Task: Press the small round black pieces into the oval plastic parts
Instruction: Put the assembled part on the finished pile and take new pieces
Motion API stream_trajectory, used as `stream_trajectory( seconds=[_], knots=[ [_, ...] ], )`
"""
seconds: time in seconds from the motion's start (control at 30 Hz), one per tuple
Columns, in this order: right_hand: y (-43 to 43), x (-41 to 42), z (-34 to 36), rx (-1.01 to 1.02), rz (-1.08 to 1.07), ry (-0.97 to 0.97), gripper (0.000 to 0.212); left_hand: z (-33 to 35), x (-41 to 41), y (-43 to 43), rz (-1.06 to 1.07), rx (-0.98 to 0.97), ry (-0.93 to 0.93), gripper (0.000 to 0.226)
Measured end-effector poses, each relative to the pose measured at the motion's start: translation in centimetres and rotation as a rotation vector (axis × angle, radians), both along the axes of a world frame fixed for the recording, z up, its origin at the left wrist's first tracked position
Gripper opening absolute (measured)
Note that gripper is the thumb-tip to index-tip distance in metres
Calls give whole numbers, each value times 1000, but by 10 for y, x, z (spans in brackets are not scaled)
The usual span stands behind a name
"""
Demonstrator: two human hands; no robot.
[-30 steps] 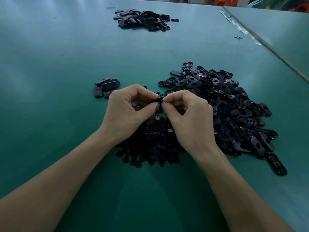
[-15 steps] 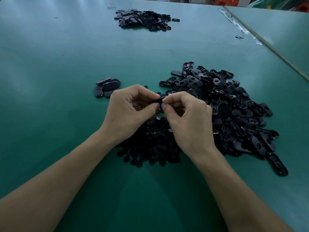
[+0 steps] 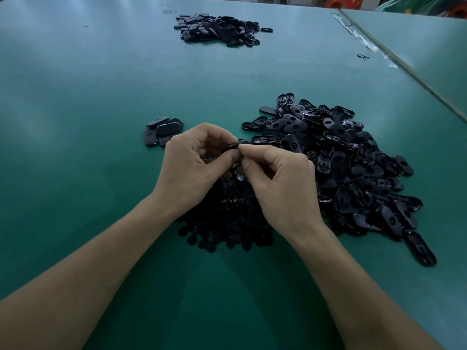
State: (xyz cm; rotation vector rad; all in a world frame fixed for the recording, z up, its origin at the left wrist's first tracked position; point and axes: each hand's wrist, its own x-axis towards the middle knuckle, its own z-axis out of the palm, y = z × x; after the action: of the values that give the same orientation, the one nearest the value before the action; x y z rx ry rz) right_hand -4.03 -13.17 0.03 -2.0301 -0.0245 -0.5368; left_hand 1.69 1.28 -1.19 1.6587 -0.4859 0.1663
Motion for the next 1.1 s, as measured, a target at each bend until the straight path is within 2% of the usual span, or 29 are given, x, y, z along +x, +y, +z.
stream_trajectory(
  seconds=[0.1,0.4,0.57,0.73,0.97,1.1],
  knots=[
    [-3,1,1,39,22,28,23,-1,1,0,-1,21,-4,23],
    [-7,1,2,-14,25,-4,23,-2,1,-1,-23,39,-2,23],
    [-6,2,0,53,76,48,32,-1,0,-1,-32,-8,14,24],
    [-4,1,-2,48,89,43,37,2,-1,0,-1,28,-7,24],
    [-5,0,1,-35,48,17,25,-1,-2,-2,47,119,-44,19],
    [-9,1,2,-77,-6,2,27,-1,-2,-3,4,81,-22,20]
  ],
)
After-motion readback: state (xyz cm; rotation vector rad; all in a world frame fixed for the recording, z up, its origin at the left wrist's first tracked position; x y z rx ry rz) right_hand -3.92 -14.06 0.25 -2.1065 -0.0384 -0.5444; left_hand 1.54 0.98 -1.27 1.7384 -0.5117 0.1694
